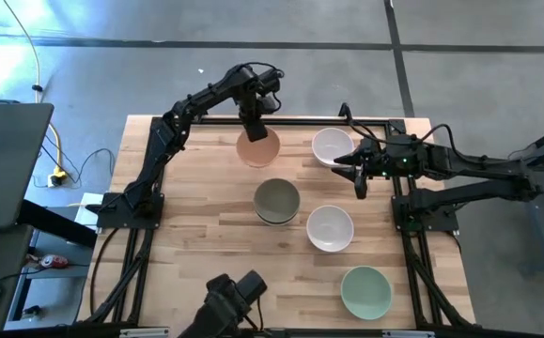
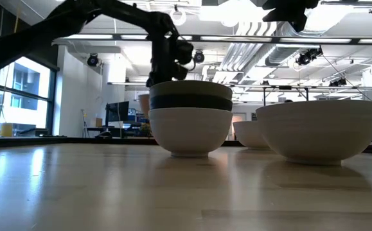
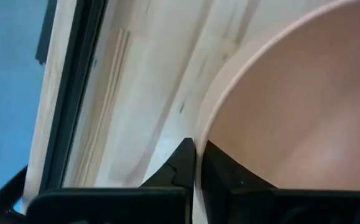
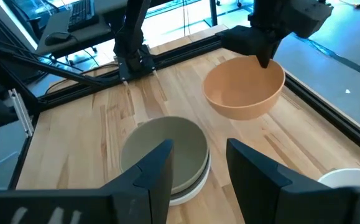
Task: Nest bowls inside each other
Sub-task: Stack the light orange bowl on the gray bowl
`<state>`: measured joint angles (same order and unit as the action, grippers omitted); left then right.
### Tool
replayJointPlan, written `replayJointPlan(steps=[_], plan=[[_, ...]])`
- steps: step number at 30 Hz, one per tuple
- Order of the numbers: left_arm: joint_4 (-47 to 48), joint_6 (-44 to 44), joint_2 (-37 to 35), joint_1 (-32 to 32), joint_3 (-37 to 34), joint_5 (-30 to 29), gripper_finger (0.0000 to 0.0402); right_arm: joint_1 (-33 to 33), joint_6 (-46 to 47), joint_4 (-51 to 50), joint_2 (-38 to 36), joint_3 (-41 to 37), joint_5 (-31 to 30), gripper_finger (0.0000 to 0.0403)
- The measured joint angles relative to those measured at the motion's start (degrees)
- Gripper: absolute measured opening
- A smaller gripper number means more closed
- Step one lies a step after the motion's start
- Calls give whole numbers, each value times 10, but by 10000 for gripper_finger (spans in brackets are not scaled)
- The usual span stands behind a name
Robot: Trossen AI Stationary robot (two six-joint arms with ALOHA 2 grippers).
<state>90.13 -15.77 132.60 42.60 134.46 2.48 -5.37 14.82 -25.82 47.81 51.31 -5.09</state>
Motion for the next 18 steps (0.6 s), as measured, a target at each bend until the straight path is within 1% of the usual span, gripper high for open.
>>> replayJointPlan(steps=[7,9,13,18], plan=[[-1,17,-23,-32,5,36,0,0,-3,0,0,0,0,142],[-1,23,-29,-39,5,55,0,0,-3,-1,0,0,1,142],[-1,37,-40,-53,5,61,0,0,-3,-1,0,0,13,142],[-1,58,-54,-71,5,86,0,0,-3,-5,0,0,23,142]])
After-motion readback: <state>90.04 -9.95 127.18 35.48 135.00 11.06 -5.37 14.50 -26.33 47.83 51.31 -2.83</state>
